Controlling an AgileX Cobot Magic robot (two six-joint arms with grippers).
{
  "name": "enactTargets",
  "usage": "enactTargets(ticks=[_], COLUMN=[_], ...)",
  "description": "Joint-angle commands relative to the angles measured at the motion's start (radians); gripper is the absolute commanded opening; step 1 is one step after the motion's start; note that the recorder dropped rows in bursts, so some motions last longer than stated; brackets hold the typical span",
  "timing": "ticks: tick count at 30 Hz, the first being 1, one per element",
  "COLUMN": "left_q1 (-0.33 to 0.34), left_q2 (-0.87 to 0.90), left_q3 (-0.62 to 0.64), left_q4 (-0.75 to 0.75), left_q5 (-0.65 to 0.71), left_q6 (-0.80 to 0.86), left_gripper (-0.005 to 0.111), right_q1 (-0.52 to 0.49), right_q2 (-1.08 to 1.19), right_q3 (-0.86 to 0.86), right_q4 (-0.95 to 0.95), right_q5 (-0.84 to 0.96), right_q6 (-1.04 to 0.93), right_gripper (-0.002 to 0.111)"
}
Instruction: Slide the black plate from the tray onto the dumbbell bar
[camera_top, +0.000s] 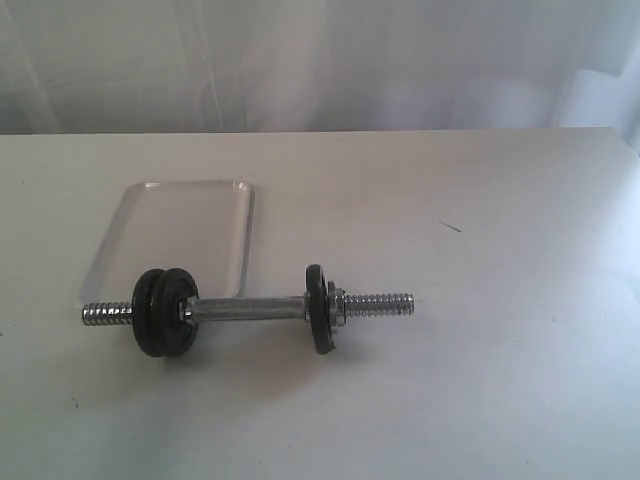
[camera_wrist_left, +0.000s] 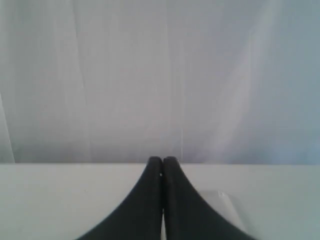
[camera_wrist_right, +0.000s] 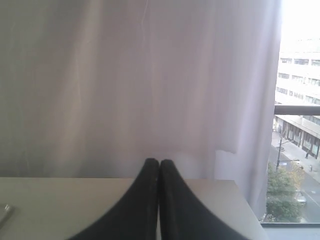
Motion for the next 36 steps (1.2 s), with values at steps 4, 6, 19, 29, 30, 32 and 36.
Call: enactTargets(ticks=[4,6,19,29,30,32,36], left_q1=[0.003,0.003,0.003,0.003,0.003,0.003,0.003], left_q2=[-0.007,-0.007,-0.007,-0.007,-0.007,-0.007,-0.007], left_q3=[0.081,0.126,0.36,0.36,0.36,0.36,0.36], left_q4=[-0.016,-0.014,-0.015,0.028,0.032,0.032,0.046], left_q5=[0.064,0.049,-0.084,0.027,0.033,0.049,0.075], left_q6=[-0.066,-0.062,-0.022,0.076,0.074,0.049,0.051], left_gripper=[0.0,0.0,0.0,0.0,0.0,0.0,0.0], right_q1=[0.002,0.002,0.002,0.002,0.002,0.002,0.002], right_q2=[-0.003,-0.003,-0.003,-0.003,-0.003,-0.003,-0.003], right_q3=[0.004,0.007,0.285,0.505,0.505,0.505,0.505], right_q4=[0.057,0.103,0.118,0.11,0.126,0.127,0.128], right_q5=[0.001,-0.004,-0.235,-0.279,-0.273,-0.255,-0.205], right_q6=[0.016,0.029,0.028,-0.069,-0.06,-0.054,-0.048], right_gripper=[0.0,0.0,0.0,0.0,0.0,0.0,0.0])
